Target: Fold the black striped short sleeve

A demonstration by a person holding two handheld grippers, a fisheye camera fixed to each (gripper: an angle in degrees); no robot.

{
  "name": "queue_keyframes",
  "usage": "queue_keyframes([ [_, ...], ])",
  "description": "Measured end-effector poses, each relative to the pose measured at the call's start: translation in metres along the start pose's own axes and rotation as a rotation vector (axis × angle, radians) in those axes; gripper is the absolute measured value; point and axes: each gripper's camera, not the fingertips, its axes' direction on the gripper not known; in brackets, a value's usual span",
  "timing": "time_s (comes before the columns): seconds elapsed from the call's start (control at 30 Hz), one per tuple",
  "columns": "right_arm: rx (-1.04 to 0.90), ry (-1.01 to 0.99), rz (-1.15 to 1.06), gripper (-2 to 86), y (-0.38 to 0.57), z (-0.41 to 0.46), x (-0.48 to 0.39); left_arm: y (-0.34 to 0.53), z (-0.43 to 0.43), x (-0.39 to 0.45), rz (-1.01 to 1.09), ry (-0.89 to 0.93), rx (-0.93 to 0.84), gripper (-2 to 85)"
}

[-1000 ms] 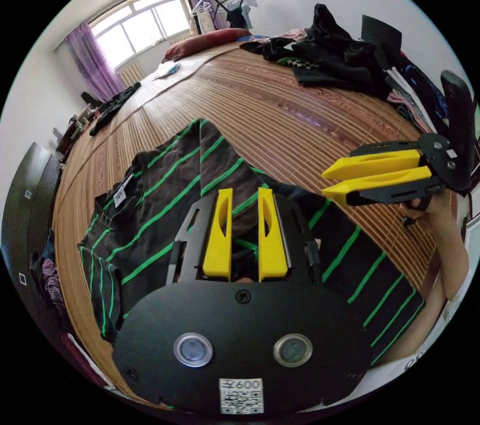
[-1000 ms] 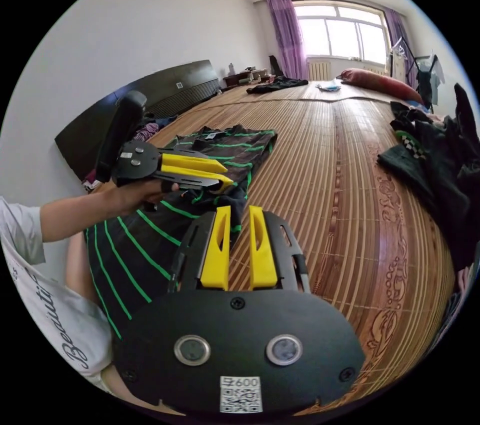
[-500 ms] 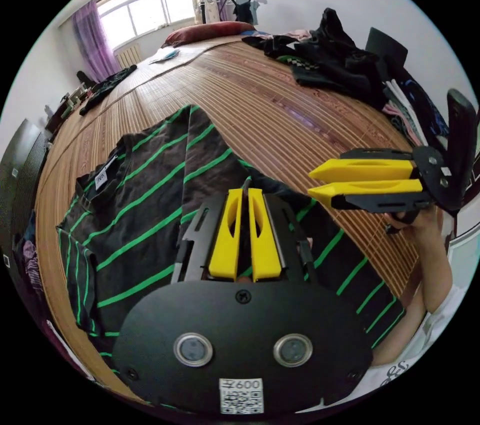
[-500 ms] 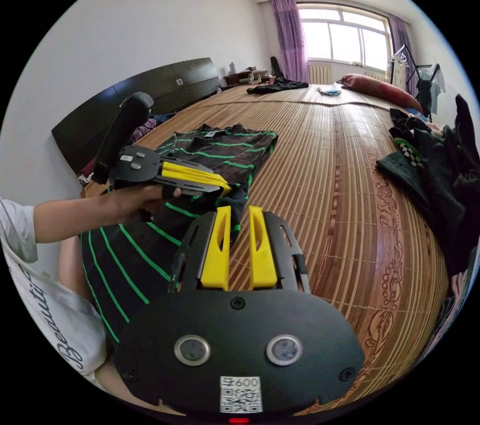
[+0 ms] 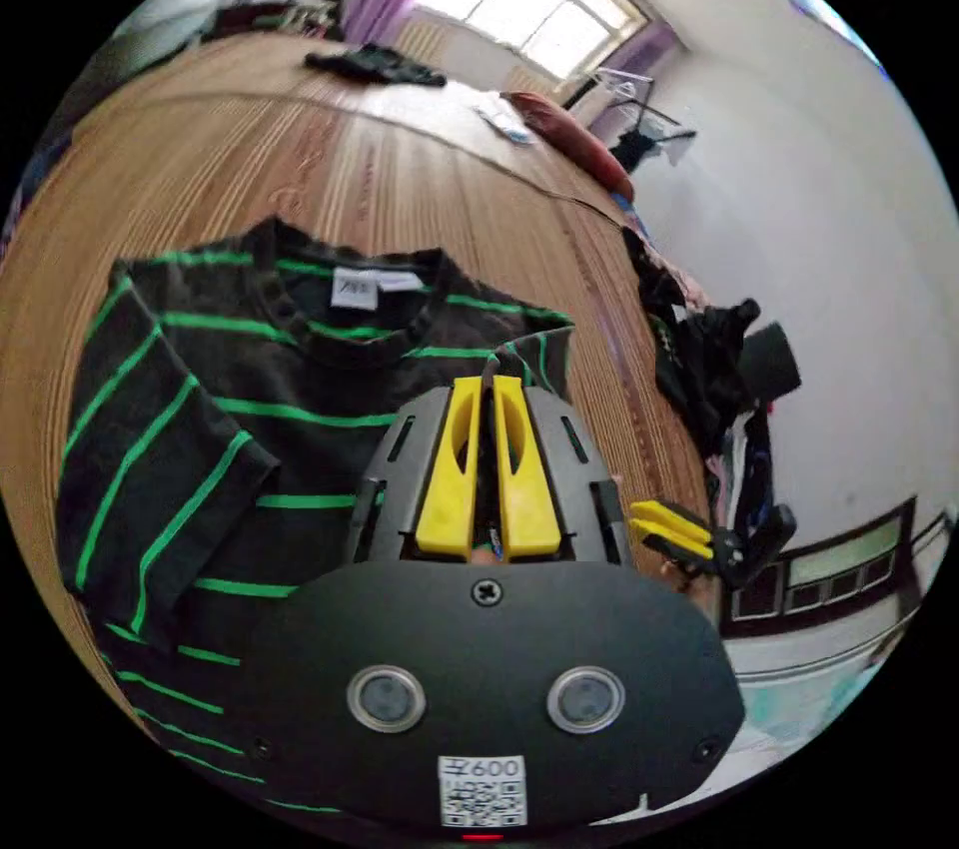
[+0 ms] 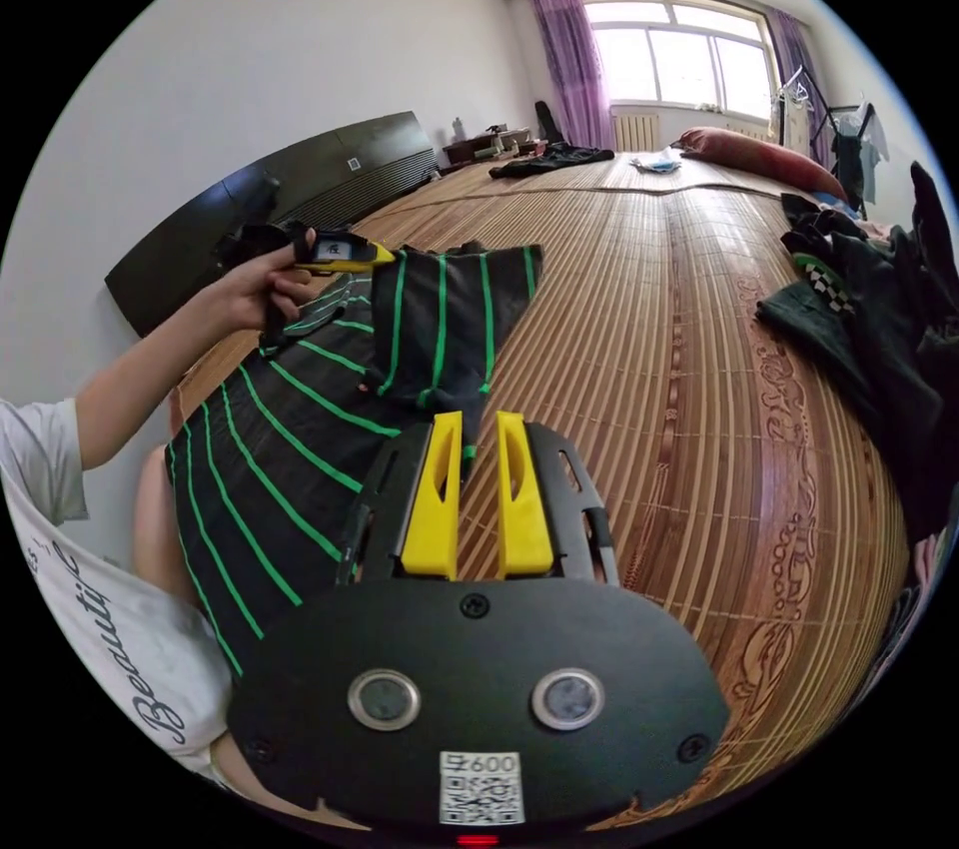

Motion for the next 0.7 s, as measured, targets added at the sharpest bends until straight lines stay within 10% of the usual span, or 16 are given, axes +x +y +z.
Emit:
queue_keyframes([
  [0.17, -0.005, 0.002, -0.002, 2.7, -0.012, -0.007, 0.003, 0.000, 0.030, -0.069, -0.169, 0.413, -0.091, 6.7],
  [0.33, -0.008, -0.002, 0.009, 2.6, -0.021, -0.013, 0.009, 0.011, 0.017, -0.042, -0.055, 0.178, -0.038, 7.9],
  [0.5, -0.012, 0.003, 0.041, 1.0, -0.030, -0.018, 0.018, 0.056, 0.021, 0.094, 0.514, -0.202, -0.030, 7.5],
  [0.7, 0.015, 0.027, 0.030, -0.1, -0.035, -0.027, 0.018, 0.134, 0.087, 0.209, 0.892, -0.150, -0.220, 7.9],
])
